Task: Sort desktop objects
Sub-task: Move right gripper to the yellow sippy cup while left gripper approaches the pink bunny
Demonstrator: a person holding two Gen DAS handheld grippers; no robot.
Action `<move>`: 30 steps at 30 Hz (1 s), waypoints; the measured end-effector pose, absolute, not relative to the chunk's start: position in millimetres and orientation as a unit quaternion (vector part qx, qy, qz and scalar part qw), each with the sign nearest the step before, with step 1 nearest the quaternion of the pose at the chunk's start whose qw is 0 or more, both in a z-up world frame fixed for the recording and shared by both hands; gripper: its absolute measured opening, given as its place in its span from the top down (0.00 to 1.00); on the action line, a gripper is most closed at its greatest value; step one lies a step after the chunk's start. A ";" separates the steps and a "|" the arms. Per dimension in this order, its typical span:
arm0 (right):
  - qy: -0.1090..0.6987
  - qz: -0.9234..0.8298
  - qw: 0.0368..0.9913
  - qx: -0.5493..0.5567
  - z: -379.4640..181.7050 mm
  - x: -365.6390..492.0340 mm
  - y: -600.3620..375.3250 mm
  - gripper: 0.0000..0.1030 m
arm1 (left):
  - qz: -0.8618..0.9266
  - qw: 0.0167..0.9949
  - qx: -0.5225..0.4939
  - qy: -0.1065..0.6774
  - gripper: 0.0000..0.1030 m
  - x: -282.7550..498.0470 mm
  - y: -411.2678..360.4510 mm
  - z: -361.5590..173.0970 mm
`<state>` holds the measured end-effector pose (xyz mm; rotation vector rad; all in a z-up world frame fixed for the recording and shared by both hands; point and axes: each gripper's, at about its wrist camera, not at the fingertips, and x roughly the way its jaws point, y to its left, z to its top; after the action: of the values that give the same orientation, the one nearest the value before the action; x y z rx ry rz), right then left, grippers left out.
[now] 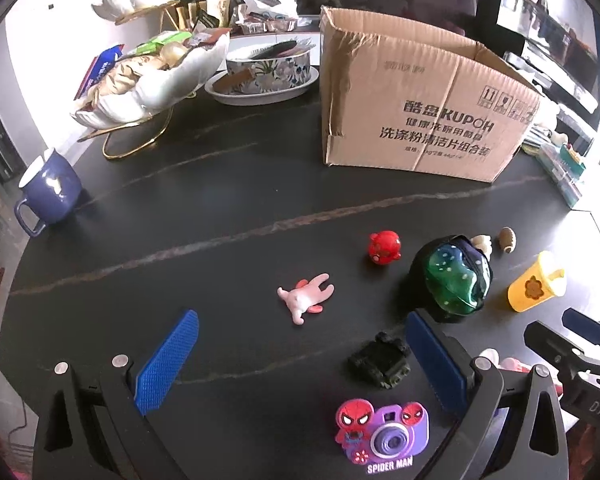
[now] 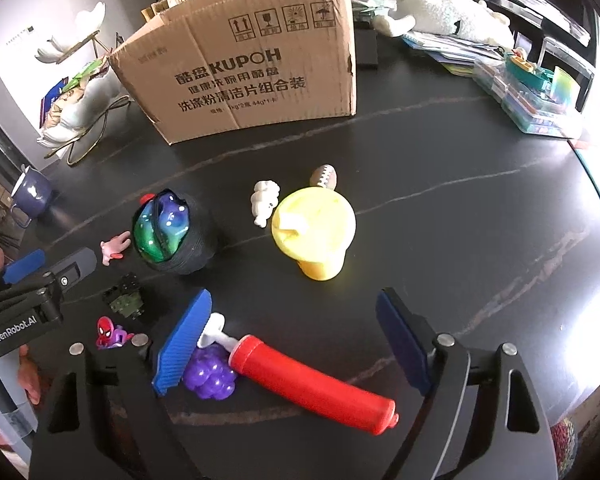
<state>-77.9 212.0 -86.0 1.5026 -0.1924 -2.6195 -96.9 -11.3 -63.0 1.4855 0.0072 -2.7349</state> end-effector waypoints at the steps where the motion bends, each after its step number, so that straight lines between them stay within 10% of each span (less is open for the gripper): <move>1: -0.063 -0.864 0.057 0.497 -86.9 -79.1 212.0 0.20 | -0.878 0.015 0.478 0.001 0.07 -98.1 -11.3 -64.9; 30: -0.062 -0.857 0.047 0.509 -108.4 -101.1 211.8 0.26 | -0.867 0.018 0.497 -0.012 0.29 -117.4 -7.5 -95.2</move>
<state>-101.1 211.8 -108.4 1.5530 -0.1887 -2.6147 -117.4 -7.5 -95.2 1.5436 -0.0372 -2.6941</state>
